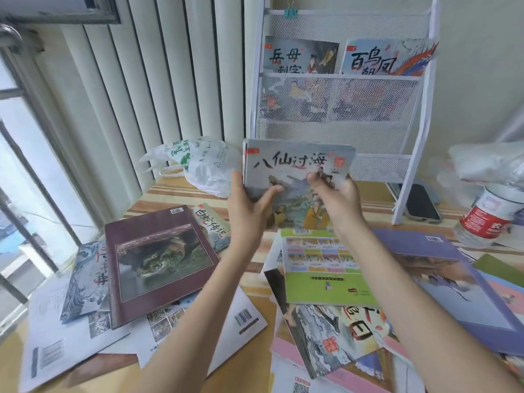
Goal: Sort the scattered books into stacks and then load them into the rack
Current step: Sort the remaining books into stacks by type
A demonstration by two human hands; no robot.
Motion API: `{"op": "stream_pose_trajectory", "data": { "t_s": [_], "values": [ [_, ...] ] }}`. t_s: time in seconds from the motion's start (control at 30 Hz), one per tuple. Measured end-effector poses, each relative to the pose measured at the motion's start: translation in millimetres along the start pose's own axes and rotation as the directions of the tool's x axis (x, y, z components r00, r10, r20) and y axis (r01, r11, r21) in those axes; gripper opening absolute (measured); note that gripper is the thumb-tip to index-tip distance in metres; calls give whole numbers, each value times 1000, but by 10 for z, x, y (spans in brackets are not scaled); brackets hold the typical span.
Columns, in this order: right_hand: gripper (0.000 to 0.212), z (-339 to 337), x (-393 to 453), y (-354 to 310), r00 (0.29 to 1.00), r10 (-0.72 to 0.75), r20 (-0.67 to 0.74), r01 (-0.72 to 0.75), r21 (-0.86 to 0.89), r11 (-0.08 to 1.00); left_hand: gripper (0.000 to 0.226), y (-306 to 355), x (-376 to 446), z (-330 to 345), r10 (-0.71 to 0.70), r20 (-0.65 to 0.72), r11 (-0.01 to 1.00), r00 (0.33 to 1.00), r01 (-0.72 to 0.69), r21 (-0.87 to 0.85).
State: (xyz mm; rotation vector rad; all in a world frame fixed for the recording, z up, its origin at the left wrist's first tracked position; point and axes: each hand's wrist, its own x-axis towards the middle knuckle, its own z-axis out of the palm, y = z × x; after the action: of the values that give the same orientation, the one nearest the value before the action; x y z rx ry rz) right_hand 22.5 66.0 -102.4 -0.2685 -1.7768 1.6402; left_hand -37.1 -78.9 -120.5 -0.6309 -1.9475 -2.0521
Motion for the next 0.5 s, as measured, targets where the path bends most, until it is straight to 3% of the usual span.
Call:
{"op": "stream_pose_trajectory", "data": {
  "t_s": [0.1, 0.2, 0.3, 0.5],
  "values": [
    [25, 273, 427, 111, 999, -4, 35, 4, -15, 1000, 43, -189, 470, -3, 0, -29, 998, 1000, 2, 63],
    [43, 440, 682, 320, 999, 13, 47, -10, -71, 997, 44, -411, 727, 34, -37, -56, 993, 998, 42, 106],
    [33, 475, 722, 582, 998, -49, 36, 56, -223, 973, 40, -737, 724, 70, -129, -31, 986, 991, 131, 105],
    [54, 379, 567, 812, 1000, -8, 7, 10, -360, 933, 38, -960, 673, 103, -62, -49, 984, 997, 69, 166]
  ]
}}
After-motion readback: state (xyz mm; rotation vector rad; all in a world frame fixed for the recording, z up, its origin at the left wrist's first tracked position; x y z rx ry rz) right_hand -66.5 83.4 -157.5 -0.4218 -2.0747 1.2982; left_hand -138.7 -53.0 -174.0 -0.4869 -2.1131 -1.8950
